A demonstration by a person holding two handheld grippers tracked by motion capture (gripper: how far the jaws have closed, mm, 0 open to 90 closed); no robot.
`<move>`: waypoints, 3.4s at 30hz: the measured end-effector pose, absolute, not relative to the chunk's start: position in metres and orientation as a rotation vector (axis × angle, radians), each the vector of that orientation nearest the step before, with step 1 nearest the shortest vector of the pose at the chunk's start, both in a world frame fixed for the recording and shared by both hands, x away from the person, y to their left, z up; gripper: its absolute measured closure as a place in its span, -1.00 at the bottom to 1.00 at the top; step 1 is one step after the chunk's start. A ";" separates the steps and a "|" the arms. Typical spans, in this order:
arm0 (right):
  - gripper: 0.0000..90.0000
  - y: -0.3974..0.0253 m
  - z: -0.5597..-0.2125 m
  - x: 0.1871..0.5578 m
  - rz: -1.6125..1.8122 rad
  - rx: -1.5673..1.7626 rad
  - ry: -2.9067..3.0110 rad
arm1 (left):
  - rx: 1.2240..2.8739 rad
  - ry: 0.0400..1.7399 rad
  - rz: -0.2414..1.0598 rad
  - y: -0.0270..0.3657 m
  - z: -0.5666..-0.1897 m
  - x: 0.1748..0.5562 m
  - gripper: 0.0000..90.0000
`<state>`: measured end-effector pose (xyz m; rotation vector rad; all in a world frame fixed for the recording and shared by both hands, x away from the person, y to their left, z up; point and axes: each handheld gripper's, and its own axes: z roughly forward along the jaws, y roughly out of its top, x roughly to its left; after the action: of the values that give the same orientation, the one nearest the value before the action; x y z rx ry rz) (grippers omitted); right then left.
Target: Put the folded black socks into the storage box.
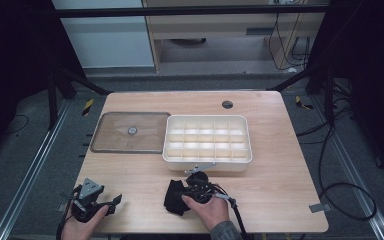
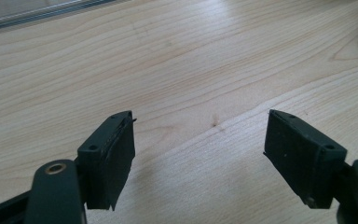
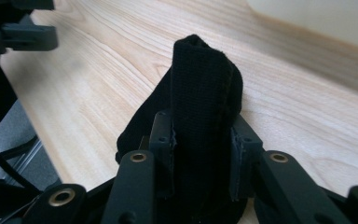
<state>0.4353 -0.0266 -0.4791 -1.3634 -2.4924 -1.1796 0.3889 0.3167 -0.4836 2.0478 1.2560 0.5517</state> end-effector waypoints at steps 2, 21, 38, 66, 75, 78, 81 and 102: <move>0.51 -0.032 -0.473 0.434 -1.192 -1.363 -2.511 | 2.050 1.257 0.558 0.317 -0.484 0.389 -0.49; 0.50 -0.117 -0.377 0.443 -1.230 -1.467 -2.720 | 2.095 1.266 0.530 0.312 -0.494 0.394 -0.90; 0.49 -0.161 -0.344 0.494 -1.222 -1.588 -2.784 | 2.079 1.224 0.533 0.306 -0.494 0.396 -0.90; 0.48 -0.189 -0.344 0.568 -0.981 -1.744 -2.830 | 2.076 1.239 0.534 0.312 -0.500 0.423 -0.89; 0.48 -0.178 -0.351 0.579 -0.930 -1.752 -2.852 | 2.087 1.237 0.521 0.316 -0.503 0.439 -0.89; 0.48 -0.176 -0.354 0.579 -0.918 -1.746 -2.853 | 2.070 1.249 0.508 0.321 -0.504 0.439 -0.90; 0.48 -0.174 -0.356 0.580 -0.907 -1.742 -2.854 | 2.064 1.255 0.508 0.323 -0.503 0.439 -0.90; 0.48 -0.173 -0.370 0.555 -0.773 -1.786 -2.867 | 2.070 1.243 0.554 0.328 -0.508 0.435 -0.95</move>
<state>0.5554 -0.1728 -0.3701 -1.7856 -2.8672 -0.7735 0.4346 0.3282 -0.5082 2.0699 1.2433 0.5541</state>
